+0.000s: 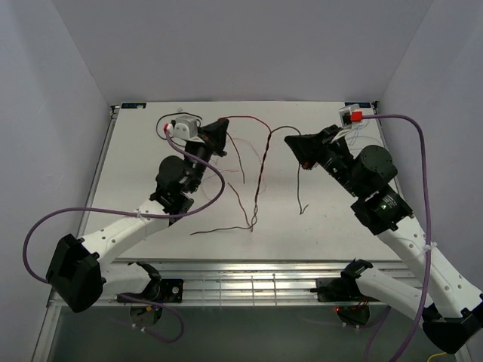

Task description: Untangle the cables

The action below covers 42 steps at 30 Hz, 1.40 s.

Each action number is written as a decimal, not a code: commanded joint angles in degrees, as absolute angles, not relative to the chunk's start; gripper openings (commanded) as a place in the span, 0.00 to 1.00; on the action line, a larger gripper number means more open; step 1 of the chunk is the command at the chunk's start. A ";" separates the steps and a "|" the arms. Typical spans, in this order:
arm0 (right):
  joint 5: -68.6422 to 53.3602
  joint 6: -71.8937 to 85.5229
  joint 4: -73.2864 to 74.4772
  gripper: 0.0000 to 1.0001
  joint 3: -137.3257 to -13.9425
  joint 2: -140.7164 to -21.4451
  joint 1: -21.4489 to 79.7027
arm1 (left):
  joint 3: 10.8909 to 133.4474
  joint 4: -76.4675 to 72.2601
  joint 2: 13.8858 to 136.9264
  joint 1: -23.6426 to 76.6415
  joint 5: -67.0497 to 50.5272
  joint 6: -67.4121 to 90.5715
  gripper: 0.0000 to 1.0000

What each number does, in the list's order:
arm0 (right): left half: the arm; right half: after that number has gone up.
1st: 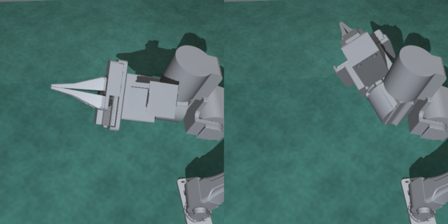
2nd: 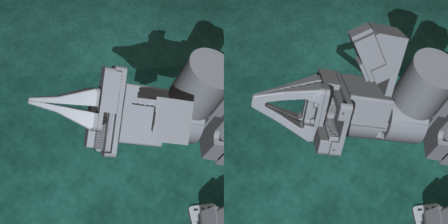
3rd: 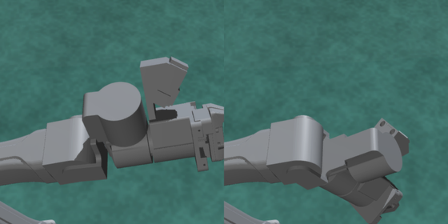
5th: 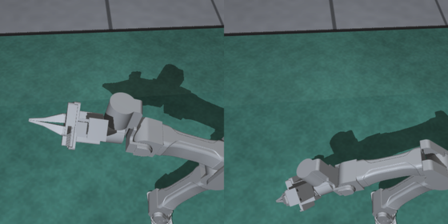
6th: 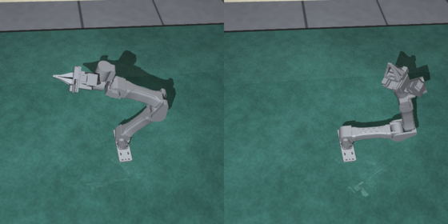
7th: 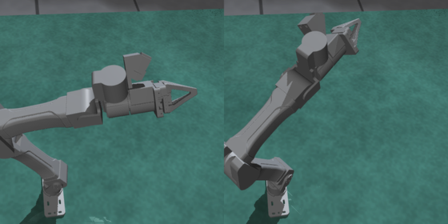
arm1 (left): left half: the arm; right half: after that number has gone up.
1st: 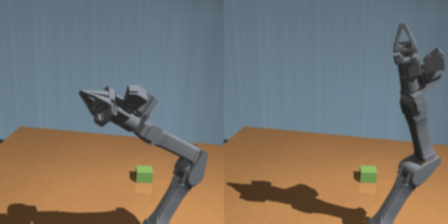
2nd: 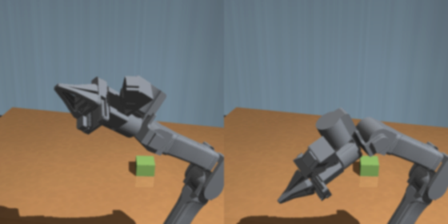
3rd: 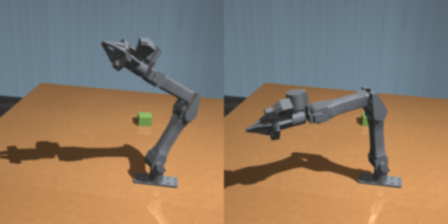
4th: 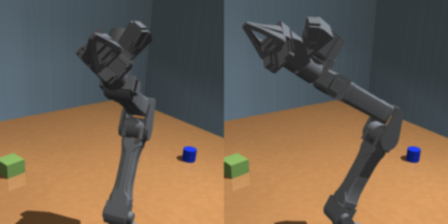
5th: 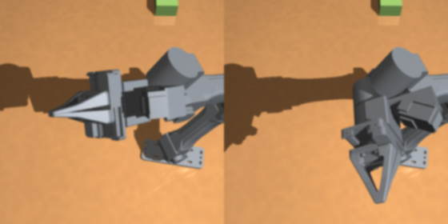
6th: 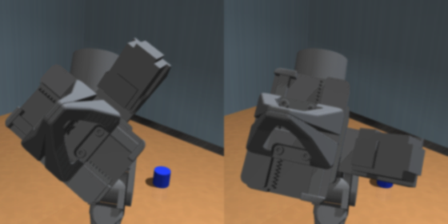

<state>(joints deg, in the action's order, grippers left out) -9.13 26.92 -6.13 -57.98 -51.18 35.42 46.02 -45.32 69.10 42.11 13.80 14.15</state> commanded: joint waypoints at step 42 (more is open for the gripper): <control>42.72 -27.42 2.02 0.08 -90.79 -64.68 1.07 | 87.71 -1.68 72.33 -4.56 31.12 5.63 0.00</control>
<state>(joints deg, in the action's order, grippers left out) 43.03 -25.10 4.47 -88.51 -63.81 4.32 84.86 -6.04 71.42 -0.84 30.87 4.84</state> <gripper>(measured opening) 0.081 0.026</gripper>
